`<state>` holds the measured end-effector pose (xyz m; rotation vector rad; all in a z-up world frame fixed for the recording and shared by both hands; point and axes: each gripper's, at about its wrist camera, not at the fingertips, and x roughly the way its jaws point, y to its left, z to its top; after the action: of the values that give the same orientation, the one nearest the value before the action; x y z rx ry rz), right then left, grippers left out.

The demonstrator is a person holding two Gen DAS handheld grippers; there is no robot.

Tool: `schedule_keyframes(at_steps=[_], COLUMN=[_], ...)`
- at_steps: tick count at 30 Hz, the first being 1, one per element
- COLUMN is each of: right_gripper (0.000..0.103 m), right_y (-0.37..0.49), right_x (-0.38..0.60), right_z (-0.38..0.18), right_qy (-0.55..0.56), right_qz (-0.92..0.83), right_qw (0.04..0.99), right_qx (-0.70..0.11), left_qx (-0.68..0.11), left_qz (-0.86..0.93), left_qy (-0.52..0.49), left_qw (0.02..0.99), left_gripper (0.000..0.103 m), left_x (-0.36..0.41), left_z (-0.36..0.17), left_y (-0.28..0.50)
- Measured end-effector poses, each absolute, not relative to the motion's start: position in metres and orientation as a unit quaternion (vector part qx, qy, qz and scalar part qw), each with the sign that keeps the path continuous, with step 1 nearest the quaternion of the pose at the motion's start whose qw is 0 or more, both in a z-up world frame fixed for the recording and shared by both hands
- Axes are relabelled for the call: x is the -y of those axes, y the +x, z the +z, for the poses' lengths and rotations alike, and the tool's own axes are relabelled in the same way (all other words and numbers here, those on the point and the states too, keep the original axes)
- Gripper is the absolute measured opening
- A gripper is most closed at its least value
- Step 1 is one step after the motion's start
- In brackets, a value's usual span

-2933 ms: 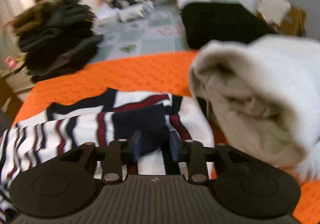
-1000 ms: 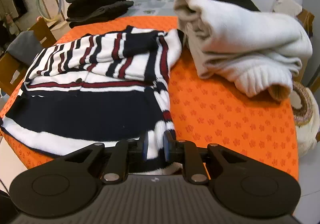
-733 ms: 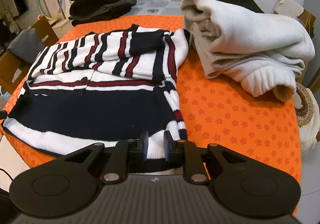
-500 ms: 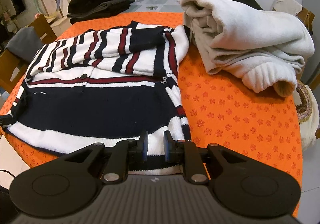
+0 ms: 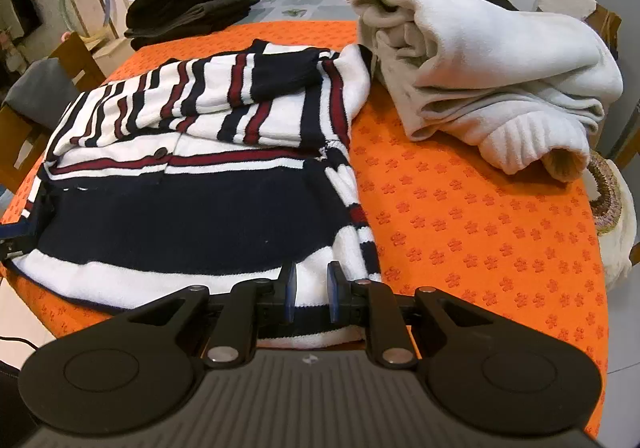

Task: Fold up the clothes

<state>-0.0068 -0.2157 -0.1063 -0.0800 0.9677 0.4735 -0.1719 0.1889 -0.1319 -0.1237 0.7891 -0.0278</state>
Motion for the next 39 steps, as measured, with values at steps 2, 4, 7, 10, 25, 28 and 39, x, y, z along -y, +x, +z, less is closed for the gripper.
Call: schedule_keyframes(at_steps=[2, 4, 7, 10, 25, 28, 39], right_gripper=[0.019, 0.019, 0.019, 0.019, 0.034, 0.034, 0.034], right_y=[-0.005, -0.003, -0.001, 0.001, 0.01, 0.006, 0.019], right_x=[0.217, 0.218, 0.22, 0.222, 0.223, 0.222, 0.215], right_z=[-0.107, -0.109, -0.112, -0.113, -0.114, -0.113, -0.119], right_qy=[-0.036, -0.034, -0.036, -0.035, -0.089, -0.105, -0.121], right_qz=[0.223, 0.221, 0.218, 0.217, 0.235, 0.245, 0.259], right_qw=[0.858, 0.858, 0.857, 0.856, 0.854, 0.85, 0.84], right_qx=[-0.462, -0.463, -0.465, -0.467, -0.456, -0.455, -0.46], left_qx=[-0.379, -0.379, -0.376, -0.349, -0.373, -0.363, -0.403], left_qz=[-0.008, -0.002, 0.013, 0.034, 0.07, 0.074, 0.018], left_qy=[-0.08, -0.106, -0.148, -0.18, -0.188, -0.211, -0.206], left_qw=[0.922, 0.919, 0.915, 0.919, 0.906, 0.905, 0.891], left_gripper=[0.028, 0.01, 0.007, 0.007, 0.01, 0.023, 0.047], left_x=[-0.193, -0.199, -0.208, -0.219, -0.247, -0.251, -0.228], left_z=[-0.132, -0.13, -0.122, -0.106, -0.1, -0.101, -0.125], left_y=[-0.173, -0.173, -0.175, -0.184, -0.193, -0.212, -0.192])
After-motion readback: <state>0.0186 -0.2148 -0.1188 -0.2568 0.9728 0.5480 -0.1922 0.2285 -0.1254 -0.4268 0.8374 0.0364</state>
